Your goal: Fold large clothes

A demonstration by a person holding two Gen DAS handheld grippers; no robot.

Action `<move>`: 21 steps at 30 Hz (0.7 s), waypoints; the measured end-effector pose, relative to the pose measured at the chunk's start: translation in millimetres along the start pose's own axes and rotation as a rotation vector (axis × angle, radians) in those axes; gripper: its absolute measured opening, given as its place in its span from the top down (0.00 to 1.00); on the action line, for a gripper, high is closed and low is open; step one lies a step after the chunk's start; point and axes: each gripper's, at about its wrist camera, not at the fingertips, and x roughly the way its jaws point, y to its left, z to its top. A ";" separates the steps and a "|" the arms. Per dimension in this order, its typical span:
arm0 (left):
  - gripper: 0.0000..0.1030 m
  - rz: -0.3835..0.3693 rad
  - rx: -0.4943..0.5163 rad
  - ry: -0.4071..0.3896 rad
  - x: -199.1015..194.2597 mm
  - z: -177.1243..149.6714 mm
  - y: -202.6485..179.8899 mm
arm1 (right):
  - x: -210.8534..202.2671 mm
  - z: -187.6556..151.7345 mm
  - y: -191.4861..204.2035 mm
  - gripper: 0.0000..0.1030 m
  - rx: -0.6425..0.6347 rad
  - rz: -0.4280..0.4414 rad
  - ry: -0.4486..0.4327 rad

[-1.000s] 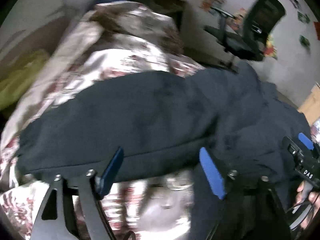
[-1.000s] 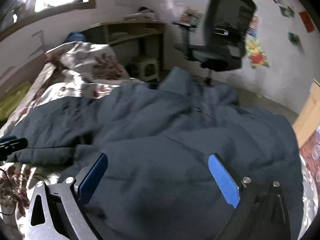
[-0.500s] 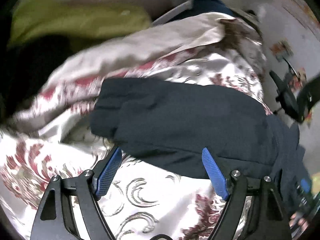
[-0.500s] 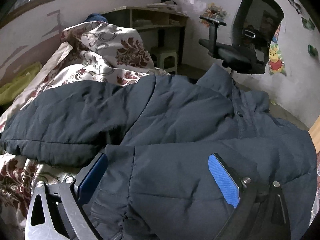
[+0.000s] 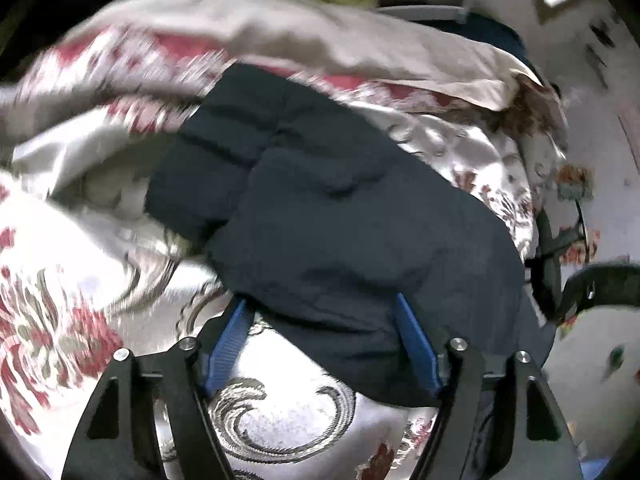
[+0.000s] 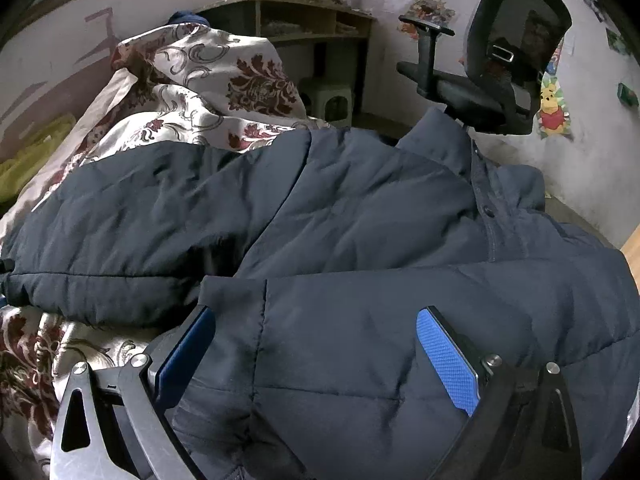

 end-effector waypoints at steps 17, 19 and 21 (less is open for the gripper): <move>0.96 -0.044 0.275 -0.323 -67.3 -10.1 -86.9 | 24.6 -0.1 -1.2 0.01 -0.043 -0.031 0.063; 0.96 -0.067 0.361 -0.361 -78.7 -19.8 -111.5 | 9.9 -1.0 -13.8 0.01 -0.002 0.012 0.029; 0.96 -0.107 0.481 -0.407 -92.4 -38.0 -144.9 | -11.3 -3.1 -30.9 0.01 0.035 0.032 -0.019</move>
